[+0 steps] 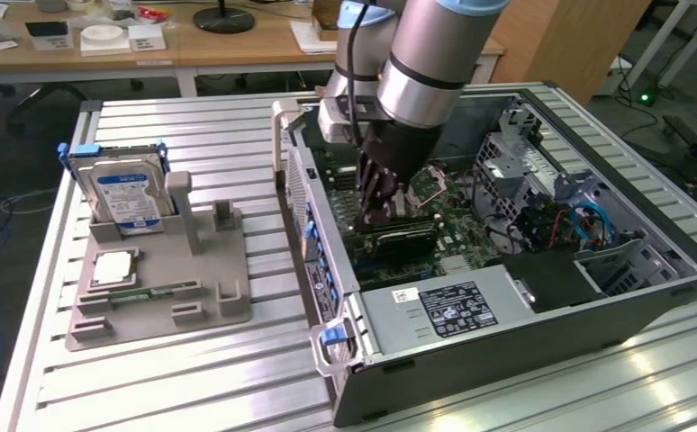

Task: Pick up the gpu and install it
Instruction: 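Press down on the gpu until it lock into place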

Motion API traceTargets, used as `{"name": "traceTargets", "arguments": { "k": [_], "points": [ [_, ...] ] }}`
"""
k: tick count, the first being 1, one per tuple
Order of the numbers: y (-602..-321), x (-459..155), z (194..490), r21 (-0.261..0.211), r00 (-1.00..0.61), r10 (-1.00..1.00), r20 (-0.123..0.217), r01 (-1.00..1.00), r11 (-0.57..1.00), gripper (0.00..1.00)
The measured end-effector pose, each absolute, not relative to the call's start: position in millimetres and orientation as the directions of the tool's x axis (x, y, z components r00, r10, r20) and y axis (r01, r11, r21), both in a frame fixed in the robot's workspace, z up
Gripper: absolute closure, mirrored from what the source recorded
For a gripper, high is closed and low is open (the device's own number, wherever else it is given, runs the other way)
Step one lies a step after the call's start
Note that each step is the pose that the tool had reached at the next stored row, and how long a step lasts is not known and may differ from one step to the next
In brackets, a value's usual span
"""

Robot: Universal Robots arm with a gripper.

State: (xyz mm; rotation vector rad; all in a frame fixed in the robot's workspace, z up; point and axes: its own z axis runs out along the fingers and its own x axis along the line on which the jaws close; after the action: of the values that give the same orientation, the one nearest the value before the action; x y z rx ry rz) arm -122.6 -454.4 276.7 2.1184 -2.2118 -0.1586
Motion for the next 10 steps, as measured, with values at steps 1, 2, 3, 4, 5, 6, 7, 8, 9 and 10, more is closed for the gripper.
{"name": "traceTargets", "arguments": {
  "k": [1,2,3,4,5,6,7,8,9,10],
  "points": [
    [-454.3,-123.2,276.5,0.111,-0.044,-0.999,-0.018,-0.993,0.042,0.89],
    [-454.1,-123.7,276.4,0.097,-0.044,-0.999,-0.019,-0.994,0.042,0.89],
    [-454.1,-124.6,276.3,0.085,-0.044,-0.999,-0.019,-0.996,0.042,0.89],
    [-454.1,-125.5,276.3,0.078,-0.043,-0.999,-0.019,-0.996,0.042,0.89],
    [-454.0,-126.1,276.1,0.075,-0.043,-0.999,-0.019,-0.996,0.042,0.89],
    [-454.0,-126.3,275.7,0.075,-0.043,-0.999,-0.02,-0.996,0.042,0.89],
    [-454.1,-126.3,275.0,0.074,-0.043,-0.999,-0.02,-0.996,0.042,0.89],
    [-454.1,-126.3,274.1,0.075,-0.043,-0.999,-0.02,-0.996,0.042,0.89],
    [-454.1,-126.4,272.6,0.075,-0.043,-0.999,-0.019,-0.996,0.042,0.89],
    [-454.1,-126.5,270.8,0.074,-0.043,-0.999,-0.019,-0.996,0.042,0.89]
  ]
}}
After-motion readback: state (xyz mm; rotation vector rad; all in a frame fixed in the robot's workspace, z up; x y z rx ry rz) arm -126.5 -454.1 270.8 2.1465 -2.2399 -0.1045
